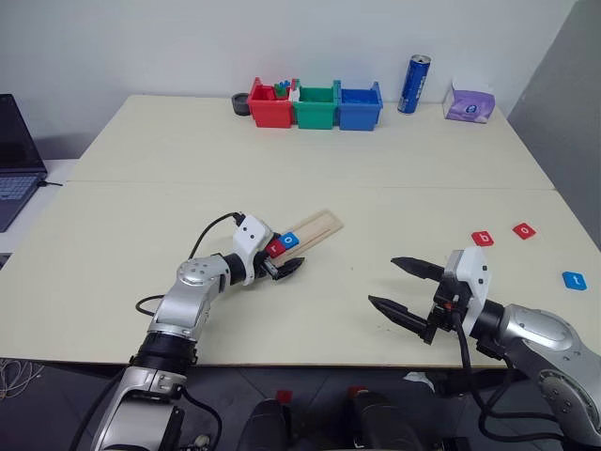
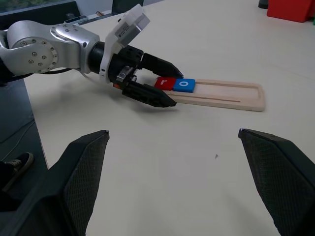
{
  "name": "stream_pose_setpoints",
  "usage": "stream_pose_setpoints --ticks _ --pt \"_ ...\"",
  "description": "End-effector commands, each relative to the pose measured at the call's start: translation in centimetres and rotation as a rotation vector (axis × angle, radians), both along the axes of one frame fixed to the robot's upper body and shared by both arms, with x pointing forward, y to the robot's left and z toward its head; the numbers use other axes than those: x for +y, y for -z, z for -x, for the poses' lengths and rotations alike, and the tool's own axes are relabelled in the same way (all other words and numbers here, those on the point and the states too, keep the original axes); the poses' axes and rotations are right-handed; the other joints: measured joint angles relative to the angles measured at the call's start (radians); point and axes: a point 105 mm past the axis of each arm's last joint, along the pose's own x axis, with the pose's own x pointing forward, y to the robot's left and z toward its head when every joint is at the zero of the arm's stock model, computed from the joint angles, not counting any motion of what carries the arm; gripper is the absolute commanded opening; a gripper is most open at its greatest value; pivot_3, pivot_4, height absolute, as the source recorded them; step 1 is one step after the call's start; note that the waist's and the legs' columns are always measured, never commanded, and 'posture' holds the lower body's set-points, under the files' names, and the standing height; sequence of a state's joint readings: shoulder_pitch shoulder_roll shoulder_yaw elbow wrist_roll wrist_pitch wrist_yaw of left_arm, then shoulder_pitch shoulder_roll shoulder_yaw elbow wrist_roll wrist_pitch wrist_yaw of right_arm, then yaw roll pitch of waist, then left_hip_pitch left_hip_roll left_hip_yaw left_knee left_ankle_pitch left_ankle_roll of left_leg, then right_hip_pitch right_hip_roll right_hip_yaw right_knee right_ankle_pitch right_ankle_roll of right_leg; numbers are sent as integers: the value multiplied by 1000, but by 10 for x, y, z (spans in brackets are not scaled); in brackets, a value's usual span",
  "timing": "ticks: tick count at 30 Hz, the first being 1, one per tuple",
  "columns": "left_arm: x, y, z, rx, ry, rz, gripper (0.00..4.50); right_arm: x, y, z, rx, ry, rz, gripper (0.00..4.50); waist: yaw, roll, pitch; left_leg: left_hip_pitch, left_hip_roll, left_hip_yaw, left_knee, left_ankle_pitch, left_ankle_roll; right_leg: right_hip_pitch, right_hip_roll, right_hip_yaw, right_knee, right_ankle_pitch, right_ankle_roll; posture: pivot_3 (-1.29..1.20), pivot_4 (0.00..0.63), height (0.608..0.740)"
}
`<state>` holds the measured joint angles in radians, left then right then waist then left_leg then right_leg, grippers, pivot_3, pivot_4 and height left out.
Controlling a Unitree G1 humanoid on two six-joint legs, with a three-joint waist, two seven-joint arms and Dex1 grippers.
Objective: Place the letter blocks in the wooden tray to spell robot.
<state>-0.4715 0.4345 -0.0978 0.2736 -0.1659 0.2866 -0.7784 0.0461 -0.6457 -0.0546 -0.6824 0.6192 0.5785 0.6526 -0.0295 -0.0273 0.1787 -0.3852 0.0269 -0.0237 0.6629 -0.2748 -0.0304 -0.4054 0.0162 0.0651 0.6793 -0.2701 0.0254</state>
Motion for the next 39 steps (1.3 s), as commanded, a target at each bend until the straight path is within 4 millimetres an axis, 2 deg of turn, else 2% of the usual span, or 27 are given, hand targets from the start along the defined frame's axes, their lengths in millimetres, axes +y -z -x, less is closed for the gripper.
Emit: stream_pose_setpoints --ticks 1,18,23,26,28,35,37,39 --pt "1 -7 -7 -15 2 -26 4500 6 -12 7 -42 -38 -12 4478 0 0 0 0 0 0 0 0 0 0 0 0 0 0 0 0 150 740" --pt "0 7 -11 95 69 -164 4500 17 -14 17 -34 -66 -29 4478 0 0 0 0 0 0 0 0 0 0 0 0 0 0 0 0 150 740" --pt "-3 13 -6 142 102 -207 4500 19 -15 18 -33 -72 -30 4478 0 0 0 0 0 0 0 0 0 0 0 0 0 0 0 0 150 740" --pt "-4 15 -4 158 109 -221 3938 20 -16 18 -38 -74 -32 4500 0 0 0 1 0 0 0 0 0 0 0 0 0 0 0 0 150 740" --pt "-4 16 -3 164 111 -229 3398 21 -17 17 -40 -75 -34 4500 0 0 -1 1 0 0 0 0 0 0 0 0 0 0 0 0 150 740" --pt "1 19 1 185 129 -241 3383 21 -18 17 -38 -78 -30 4500 0 0 -1 1 0 0 0 0 0 0 0 0 0 0 0 0 150 740" --pt "-3 16 8 169 192 -243 3383 19 -17 18 -37 -77 -9 4500 0 0 -1 1 0 0 0 0 0 0 0 0 0 0 0 0 150 740" --pt "-17 11 28 125 378 -271 3383 5 -12 26 5 -99 50 4500 0 0 -1 1 0 0 0 0 0 0 0 0 0 0 0 0 150 740"
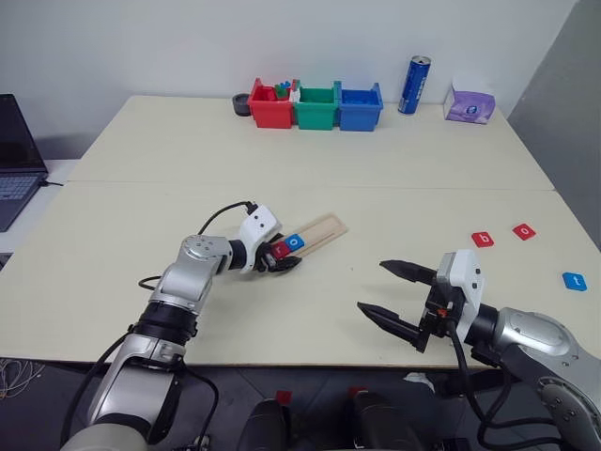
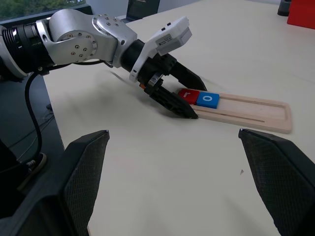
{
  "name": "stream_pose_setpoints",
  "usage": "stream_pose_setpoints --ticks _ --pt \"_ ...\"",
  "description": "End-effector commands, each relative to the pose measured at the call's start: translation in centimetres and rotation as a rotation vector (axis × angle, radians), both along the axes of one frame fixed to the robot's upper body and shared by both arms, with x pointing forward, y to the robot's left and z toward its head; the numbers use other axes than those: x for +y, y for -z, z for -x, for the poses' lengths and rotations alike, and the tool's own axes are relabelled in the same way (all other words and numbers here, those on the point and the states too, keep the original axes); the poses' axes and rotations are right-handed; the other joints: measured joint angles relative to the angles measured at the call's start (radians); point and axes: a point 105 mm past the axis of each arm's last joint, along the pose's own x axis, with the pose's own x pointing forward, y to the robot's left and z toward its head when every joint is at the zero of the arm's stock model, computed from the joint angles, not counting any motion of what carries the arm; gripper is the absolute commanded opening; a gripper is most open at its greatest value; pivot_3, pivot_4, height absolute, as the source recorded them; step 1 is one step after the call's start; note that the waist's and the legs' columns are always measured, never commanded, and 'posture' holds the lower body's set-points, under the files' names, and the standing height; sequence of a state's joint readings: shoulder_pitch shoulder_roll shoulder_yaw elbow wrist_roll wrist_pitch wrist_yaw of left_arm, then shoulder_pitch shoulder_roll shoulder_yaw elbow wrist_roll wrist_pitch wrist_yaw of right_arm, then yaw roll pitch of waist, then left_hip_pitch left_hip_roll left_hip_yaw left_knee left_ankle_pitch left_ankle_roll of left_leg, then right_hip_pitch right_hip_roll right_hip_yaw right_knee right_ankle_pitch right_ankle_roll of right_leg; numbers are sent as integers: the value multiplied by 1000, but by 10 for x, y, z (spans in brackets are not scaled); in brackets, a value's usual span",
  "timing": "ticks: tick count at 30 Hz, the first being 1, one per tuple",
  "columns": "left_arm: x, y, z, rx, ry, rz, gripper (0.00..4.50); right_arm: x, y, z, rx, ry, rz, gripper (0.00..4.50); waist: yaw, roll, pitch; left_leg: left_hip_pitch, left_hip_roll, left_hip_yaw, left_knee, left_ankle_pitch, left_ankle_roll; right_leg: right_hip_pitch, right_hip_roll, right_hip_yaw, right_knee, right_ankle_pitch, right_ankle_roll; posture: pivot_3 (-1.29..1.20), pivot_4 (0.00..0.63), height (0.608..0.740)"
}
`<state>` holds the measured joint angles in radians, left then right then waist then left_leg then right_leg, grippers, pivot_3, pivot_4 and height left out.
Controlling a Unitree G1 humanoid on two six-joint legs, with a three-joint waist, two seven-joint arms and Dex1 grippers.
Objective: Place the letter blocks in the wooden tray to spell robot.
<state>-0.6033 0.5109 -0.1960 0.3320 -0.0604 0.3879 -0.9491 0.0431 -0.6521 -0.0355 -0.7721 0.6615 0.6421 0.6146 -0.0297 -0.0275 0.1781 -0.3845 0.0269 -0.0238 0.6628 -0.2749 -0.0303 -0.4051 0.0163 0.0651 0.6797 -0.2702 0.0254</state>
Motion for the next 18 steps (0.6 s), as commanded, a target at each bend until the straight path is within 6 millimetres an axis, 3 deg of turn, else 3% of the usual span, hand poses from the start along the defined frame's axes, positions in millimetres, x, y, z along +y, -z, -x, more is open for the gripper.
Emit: stream_pose_setpoints --ticks 1,7,18 --pt "-22 13 40 32 309 -75 3383 -15 -1 20 26 -72 86 4500 0 1 0 0 0 0 0 0 0 0 0 0 0 0 0 0 150 740" --pt "-45 12 59 20 488 -94 3383 -40 12 36 104 -73 203 4500 16 -1 -1 -2 -1 0 0 0 0 0 -2 0 -1 -1 1 0 150 740" --pt "-87 13 72 36 644 -104 3383 -58 24 42 134 -23 269 4500 17 -1 -1 -2 -2 0 2 0 0 0 -1 0 -1 -1 1 0 150 740"
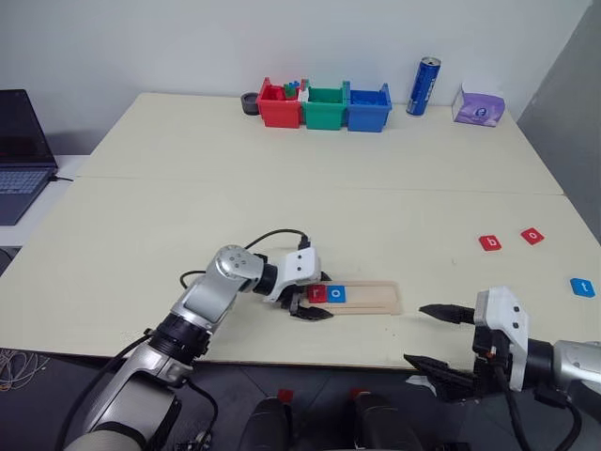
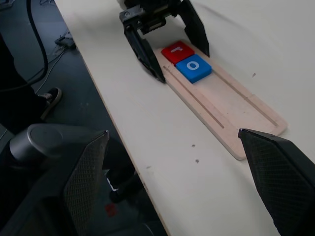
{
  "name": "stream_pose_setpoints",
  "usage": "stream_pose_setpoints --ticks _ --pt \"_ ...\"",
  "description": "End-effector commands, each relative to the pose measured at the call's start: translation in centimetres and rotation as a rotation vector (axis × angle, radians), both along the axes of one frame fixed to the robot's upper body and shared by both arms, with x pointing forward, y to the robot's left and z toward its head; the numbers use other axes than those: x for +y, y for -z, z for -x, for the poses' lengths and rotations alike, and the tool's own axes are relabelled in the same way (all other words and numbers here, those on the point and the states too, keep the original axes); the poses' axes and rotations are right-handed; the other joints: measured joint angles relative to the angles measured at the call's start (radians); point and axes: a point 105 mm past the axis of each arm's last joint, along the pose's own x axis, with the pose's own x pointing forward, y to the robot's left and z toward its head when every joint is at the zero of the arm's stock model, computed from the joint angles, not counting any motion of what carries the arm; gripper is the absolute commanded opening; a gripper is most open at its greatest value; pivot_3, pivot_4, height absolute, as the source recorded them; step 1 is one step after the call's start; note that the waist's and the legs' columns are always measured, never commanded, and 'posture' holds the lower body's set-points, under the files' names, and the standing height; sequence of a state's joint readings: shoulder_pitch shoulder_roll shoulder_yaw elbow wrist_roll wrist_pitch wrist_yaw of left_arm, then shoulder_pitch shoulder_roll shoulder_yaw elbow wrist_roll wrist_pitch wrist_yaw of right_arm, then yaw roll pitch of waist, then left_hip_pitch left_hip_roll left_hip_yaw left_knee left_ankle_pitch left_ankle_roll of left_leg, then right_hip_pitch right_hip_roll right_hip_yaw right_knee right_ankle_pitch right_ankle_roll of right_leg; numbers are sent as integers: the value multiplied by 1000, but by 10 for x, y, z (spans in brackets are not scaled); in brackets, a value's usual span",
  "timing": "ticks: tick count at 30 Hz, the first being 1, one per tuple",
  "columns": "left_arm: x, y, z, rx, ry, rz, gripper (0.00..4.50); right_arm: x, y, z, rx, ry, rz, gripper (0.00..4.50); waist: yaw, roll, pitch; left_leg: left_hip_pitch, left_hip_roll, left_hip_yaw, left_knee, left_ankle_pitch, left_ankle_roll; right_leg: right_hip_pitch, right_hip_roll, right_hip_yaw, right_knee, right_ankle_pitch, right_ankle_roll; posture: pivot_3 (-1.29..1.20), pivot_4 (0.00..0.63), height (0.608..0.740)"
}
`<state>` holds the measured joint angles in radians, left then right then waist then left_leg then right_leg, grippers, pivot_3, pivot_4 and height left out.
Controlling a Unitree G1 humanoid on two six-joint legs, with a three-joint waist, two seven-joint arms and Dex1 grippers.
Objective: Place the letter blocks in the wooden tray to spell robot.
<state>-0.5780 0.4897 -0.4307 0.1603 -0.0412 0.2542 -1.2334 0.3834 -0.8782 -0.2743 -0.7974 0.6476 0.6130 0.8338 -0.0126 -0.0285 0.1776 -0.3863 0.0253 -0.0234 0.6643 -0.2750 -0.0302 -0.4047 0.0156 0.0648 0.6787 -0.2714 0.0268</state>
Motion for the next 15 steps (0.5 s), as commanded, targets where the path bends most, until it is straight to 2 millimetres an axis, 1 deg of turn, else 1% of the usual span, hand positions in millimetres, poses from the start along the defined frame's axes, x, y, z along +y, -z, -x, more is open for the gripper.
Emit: stream_pose_setpoints --ticks 1,4,7,14,15 --pt "-18 3 8 3 68 -20 3383 -3 -7 1 -43 -14 21 4500 0 0 0 0 0 0 0 0 0 0 0 0 0 0 0 0 150 740" --pt "-28 2 7 0 67 -10 3383 -5 -5 1 -44 -7 29 4500 2 0 0 0 0 0 0 0 0 0 0 0 0 0 0 0 150 740" --pt "-33 0 5 -13 55 -2 3383 -7 -3 1 -48 -4 41 4500 2 0 0 0 -1 0 0 0 0 0 0 0 0 0 0 0 150 740" --pt "-32 3 9 24 47 -13 3383 -3 -2 1 -53 -14 35 4500 1 0 0 1 -1 0 0 0 0 0 0 0 1 0 0 0 150 740" --pt "-32 2 10 33 48 -11 3733 -2 -1 1 -49 -16 34 4500 1 0 0 1 -1 0 0 0 0 0 0 0 1 0 0 0 150 740"
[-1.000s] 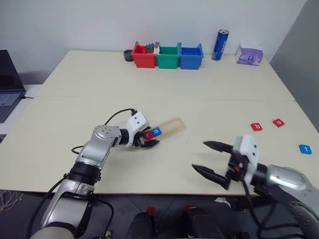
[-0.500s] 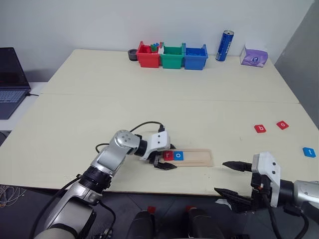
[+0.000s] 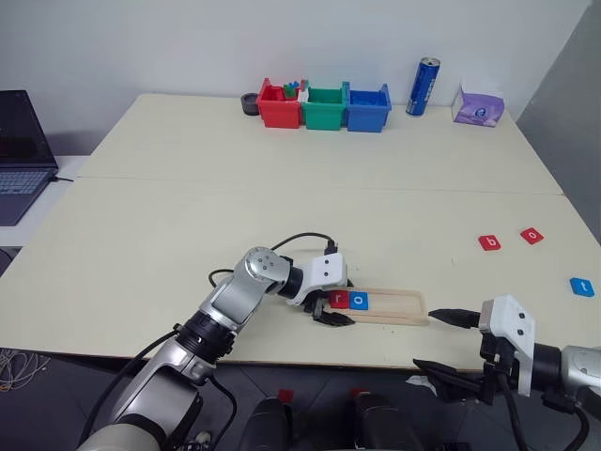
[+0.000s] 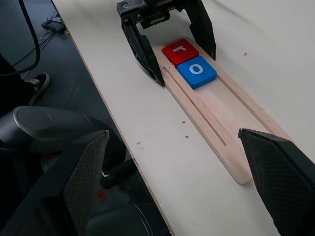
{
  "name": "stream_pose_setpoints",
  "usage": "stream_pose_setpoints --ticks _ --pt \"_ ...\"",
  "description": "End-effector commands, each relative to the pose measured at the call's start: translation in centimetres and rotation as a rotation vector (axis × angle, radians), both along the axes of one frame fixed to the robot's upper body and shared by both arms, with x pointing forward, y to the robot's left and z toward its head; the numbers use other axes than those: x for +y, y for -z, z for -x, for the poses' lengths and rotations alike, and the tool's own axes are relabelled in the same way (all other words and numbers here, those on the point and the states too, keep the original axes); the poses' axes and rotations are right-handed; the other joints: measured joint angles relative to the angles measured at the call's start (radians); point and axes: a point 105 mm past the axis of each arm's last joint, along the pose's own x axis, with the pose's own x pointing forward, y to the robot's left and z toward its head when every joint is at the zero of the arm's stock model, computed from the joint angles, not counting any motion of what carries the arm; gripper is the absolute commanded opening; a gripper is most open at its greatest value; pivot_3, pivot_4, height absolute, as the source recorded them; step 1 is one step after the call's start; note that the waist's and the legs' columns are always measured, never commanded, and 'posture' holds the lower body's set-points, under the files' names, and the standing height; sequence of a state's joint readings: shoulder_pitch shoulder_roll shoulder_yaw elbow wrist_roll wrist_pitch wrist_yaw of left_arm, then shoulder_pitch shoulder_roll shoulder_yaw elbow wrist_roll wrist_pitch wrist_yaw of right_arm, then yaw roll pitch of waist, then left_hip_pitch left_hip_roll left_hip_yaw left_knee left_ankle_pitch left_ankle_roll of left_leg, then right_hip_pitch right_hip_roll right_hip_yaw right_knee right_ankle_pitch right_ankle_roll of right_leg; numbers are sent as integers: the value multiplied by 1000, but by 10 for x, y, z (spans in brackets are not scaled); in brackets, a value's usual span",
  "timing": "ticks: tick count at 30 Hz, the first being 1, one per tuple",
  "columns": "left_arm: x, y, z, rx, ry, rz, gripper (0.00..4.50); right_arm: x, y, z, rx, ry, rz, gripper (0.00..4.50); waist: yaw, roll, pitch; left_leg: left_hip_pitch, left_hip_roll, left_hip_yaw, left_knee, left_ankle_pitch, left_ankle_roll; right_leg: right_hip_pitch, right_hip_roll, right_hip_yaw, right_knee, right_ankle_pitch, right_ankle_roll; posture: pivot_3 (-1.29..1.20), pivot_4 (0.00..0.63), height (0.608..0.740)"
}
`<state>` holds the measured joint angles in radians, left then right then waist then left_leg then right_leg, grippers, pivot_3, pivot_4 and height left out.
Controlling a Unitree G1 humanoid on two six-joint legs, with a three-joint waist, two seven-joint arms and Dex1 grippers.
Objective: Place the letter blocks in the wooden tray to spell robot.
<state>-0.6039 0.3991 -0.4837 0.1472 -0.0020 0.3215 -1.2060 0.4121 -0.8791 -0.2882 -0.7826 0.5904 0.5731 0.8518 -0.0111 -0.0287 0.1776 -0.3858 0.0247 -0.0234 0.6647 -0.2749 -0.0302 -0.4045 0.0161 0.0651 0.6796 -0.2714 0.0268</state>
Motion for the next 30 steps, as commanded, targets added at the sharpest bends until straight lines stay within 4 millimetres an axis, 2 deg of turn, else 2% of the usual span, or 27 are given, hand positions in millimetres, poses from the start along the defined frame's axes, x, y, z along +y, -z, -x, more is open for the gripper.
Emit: stream_pose_setpoints --ticks 1,2,3,13,22,26,30 --pt "-1 -1 5 22 18 -12 4128 6 -4 2 -22 -34 -10 4500 0 0 0 0 0 0 0 0 0 0 0 0 0 0 0 0 150 740" --pt "-1 -1 5 22 22 -11 4407 6 -4 2 -18 -37 -10 4500 0 0 0 0 0 0 0 0 0 0 0 0 0 0 0 0 150 740" --pt "-1 -2 5 19 25 -10 4460 6 -4 2 -16 -39 -10 4500 0 0 0 0 0 0 0 0 0 0 0 0 0 0 0 0 150 740" --pt "-6 -15 -4 -65 28 66 4460 8 -9 -1 -17 -38 -26 4500 1 0 0 0 0 0 0 0 0 0 0 0 0 0 0 0 150 740" --pt "1 -27 -5 -81 -7 133 4460 -1 -21 -15 -86 22 -31 4500 1 0 0 0 0 0 0 0 0 0 0 0 0 0 0 0 150 740" --pt "5 -40 -5 -98 -28 202 4460 -13 -30 -26 -123 104 -63 4500 1 0 0 0 1 0 0 0 0 0 0 0 0 0 0 0 150 740" --pt "18 -61 -7 -96 -96 305 4460 -31 -38 -47 -162 295 -146 4500 -1 0 0 0 2 0 0 0 0 0 0 1 1 0 0 0 150 740"
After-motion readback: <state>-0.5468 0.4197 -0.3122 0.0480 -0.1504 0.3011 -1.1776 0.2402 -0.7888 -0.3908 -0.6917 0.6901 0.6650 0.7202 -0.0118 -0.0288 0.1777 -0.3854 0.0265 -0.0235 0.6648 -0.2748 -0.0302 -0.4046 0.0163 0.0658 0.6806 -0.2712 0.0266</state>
